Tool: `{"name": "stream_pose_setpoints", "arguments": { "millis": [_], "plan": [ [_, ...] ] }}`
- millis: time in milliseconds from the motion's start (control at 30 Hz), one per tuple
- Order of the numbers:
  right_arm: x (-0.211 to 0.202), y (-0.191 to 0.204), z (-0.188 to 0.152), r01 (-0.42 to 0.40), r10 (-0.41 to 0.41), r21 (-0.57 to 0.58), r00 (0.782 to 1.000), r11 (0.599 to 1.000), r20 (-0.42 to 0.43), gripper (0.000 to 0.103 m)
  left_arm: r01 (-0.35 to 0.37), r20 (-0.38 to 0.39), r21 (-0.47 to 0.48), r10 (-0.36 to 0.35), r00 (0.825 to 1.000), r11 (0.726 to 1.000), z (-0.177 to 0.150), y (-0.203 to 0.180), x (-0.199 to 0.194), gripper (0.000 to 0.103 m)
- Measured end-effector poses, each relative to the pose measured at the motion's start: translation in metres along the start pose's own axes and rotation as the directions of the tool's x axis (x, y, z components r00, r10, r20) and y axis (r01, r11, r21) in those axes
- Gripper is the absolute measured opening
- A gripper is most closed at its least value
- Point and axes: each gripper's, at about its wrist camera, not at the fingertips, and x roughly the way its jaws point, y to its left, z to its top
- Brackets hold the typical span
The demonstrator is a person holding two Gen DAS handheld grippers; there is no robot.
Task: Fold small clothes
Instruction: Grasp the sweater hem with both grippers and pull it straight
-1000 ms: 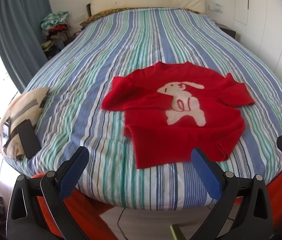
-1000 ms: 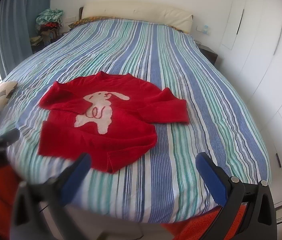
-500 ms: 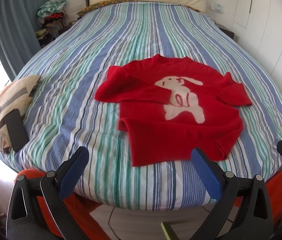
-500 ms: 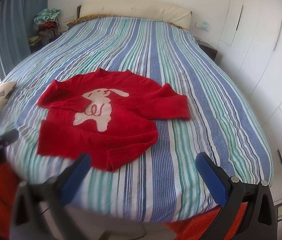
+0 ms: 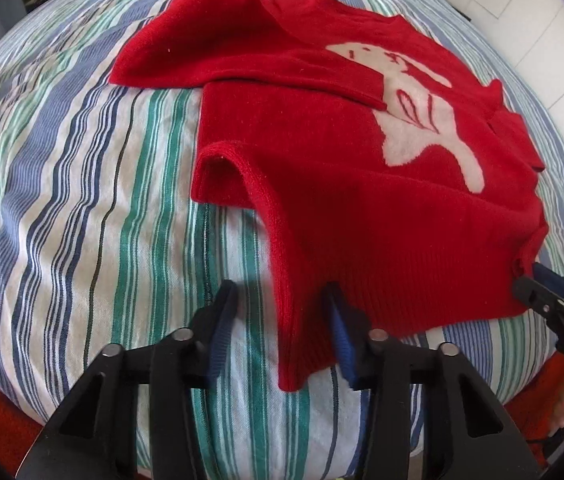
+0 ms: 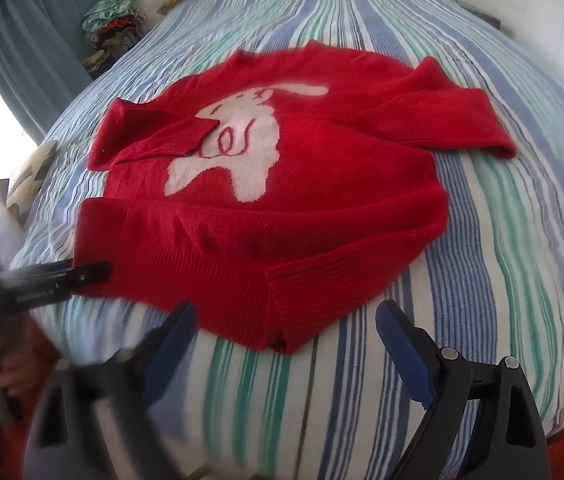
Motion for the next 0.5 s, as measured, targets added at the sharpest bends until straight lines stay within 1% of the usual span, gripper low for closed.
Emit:
{"name": "stream_pose_setpoints", "arguments": {
  "millis": [33, 67, 100, 133, 167, 200, 233, 300, 367, 400, 433, 467, 500],
  "plan": [
    [0.011, -0.001, 0.002, 0.01, -0.01, 0.009, 1.0, 1.0, -0.024, 0.061, 0.041, -0.011, -0.012, -0.041, 0.999, 0.999, -0.002, 0.001, -0.002, 0.004],
    [0.017, -0.003, 0.001, 0.032, -0.031, 0.012, 0.999, 0.999, -0.039, 0.032, 0.069, -0.01, -0.028, -0.069, 0.998, 0.997, -0.003, 0.003, -0.008, 0.003],
    [0.016, -0.007, 0.0, 0.043, -0.042, 0.026, 0.998, 0.999, -0.039, 0.025, 0.084, -0.01, -0.03, -0.084, 0.996, 0.996, -0.005, 0.008, -0.018, 0.003],
    [0.01, -0.013, -0.002, 0.024, -0.022, 0.053, 0.999, 0.998, -0.029, 0.017, 0.111, -0.013, -0.025, -0.111, 0.994, 0.993, -0.008, 0.013, -0.029, 0.003],
    [0.0, -0.019, -0.005, -0.002, 0.004, 0.076, 1.0, 0.997, -0.027, 0.011, 0.147, -0.015, -0.023, -0.148, 0.989, 0.989, -0.013, 0.016, -0.042, 0.003],
    [-0.012, -0.025, -0.008, -0.023, 0.025, 0.093, 0.999, 0.995, -0.024, 0.011, 0.175, -0.019, -0.015, -0.175, 0.984, 0.985, -0.018, 0.02, -0.055, 0.003],
    [-0.027, -0.03, -0.014, -0.047, 0.049, 0.107, 0.999, 0.993, -0.018, 0.011, 0.185, -0.025, 0.0, -0.185, 0.982, 0.983, -0.024, 0.022, -0.066, 0.003],
    [-0.055, -0.039, -0.029, -0.082, 0.086, 0.127, 0.996, 0.989, -0.022, 0.01, 0.181, -0.037, 0.035, -0.18, 0.983, 0.983, -0.035, 0.025, -0.084, 0.003],
    [-0.073, -0.048, -0.043, -0.086, 0.092, 0.143, 0.995, 0.986, -0.036, 0.01, 0.153, -0.05, 0.077, -0.149, 0.988, 0.985, -0.043, 0.023, -0.083, 0.006],
    [-0.076, -0.052, -0.048, -0.086, 0.094, 0.148, 0.994, 0.985, -0.05, 0.01, 0.121, -0.053, 0.098, -0.116, 0.992, 0.988, -0.045, 0.022, -0.076, 0.009],
    [-0.073, -0.055, -0.054, -0.093, 0.104, 0.15, 0.992, 0.984, -0.069, 0.012, 0.085, -0.062, 0.112, -0.079, 0.995, 0.99, -0.045, 0.019, -0.066, 0.013],
    [-0.069, -0.06, -0.059, -0.105, 0.12, 0.163, 0.989, 0.981, -0.085, 0.022, 0.057, -0.072, 0.112, -0.049, 0.996, 0.992, -0.046, 0.021, -0.059, 0.016],
    [-0.062, -0.069, -0.063, -0.123, 0.143, 0.193, 0.985, 0.973, -0.095, 0.032, 0.045, -0.074, 0.1, -0.037, 0.997, 0.994, -0.046, 0.024, -0.053, 0.019]
  ]
}}
